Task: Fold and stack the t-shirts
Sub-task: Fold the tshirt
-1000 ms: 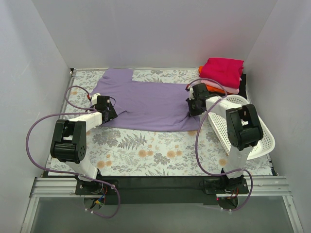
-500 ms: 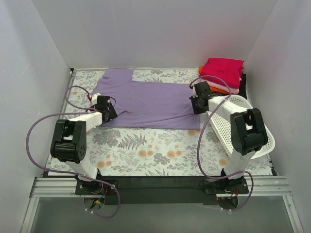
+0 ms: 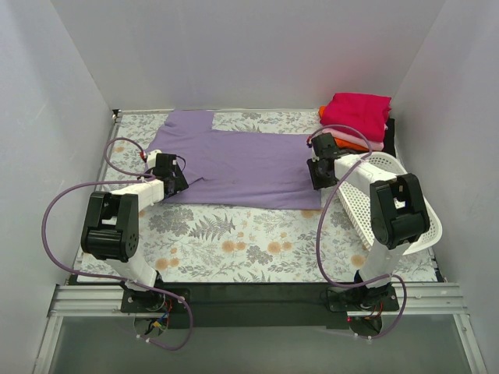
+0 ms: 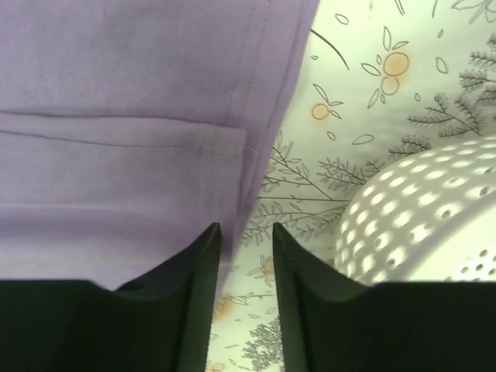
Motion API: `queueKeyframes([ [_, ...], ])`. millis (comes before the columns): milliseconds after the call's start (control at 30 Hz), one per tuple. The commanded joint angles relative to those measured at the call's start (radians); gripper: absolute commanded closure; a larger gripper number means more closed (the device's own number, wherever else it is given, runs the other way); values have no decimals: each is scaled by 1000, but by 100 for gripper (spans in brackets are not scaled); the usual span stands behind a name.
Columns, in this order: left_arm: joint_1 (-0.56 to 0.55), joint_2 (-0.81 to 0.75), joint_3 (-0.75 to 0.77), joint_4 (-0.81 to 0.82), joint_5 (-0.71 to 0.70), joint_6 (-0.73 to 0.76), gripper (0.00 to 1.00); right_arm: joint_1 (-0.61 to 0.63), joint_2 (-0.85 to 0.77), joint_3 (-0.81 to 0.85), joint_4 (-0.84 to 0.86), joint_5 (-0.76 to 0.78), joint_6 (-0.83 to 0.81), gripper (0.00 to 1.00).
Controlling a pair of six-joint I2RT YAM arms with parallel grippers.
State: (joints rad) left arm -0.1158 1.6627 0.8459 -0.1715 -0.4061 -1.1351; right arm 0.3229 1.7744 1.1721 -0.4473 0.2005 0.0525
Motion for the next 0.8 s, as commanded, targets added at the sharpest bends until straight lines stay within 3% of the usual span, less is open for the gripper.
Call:
queueKeyframes([
  [0,2,13,-4,-26,-25,-5,16,-2,-15,40,-27,48,0,68],
  [100,-1,-1,-7,-20,-36,-2,16,11,-35,58,-19,53,0,58],
  [200,-8,-17,1,-19,-45,0,16,47,-66,80,4,36,-5,55],
  [333,-30,-66,12,-14,-74,0,16,94,-72,116,42,-35,-8,54],
  [500,-28,-153,8,44,-4,-3,14,145,-35,173,56,-65,-8,54],
  [767,-28,-42,93,66,95,-22,16,159,-36,164,87,-87,-20,54],
])
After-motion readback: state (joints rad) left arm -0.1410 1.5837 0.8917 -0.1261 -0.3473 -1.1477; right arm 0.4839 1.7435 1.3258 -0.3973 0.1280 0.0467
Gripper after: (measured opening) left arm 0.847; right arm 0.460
